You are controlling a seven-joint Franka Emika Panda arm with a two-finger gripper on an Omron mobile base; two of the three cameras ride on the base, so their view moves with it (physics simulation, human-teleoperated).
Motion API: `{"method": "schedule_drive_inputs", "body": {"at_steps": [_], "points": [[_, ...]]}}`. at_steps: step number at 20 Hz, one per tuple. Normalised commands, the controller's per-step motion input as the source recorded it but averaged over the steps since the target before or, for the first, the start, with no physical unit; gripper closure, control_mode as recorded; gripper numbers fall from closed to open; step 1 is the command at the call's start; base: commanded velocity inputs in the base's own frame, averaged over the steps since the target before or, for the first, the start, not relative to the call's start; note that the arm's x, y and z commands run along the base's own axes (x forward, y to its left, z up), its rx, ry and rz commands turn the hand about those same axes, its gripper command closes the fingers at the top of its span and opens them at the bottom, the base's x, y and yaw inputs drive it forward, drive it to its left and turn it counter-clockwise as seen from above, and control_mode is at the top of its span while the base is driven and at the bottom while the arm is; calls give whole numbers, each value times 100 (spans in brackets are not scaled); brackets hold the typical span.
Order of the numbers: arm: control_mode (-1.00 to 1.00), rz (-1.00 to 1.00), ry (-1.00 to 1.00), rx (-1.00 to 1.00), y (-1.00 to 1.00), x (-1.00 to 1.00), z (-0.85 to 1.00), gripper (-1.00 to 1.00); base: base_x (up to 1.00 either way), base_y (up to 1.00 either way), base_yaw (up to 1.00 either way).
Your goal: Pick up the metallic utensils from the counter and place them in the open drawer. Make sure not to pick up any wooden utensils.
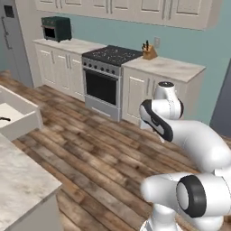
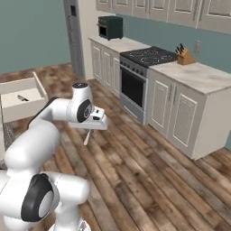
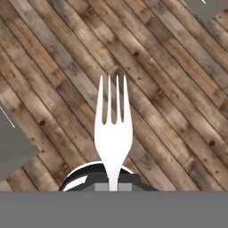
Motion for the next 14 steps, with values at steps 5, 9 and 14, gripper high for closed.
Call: {"method": "schedule_drive_inputs", "body": {"at_steps": [5, 9, 14], "points": [[100, 0, 0, 0, 0, 0, 0, 100, 76, -20, 33], [100, 0, 0, 0, 0, 0, 0, 100, 81, -5, 32], [100, 0, 0, 0, 0, 0, 0, 100, 86, 0, 32]]}}
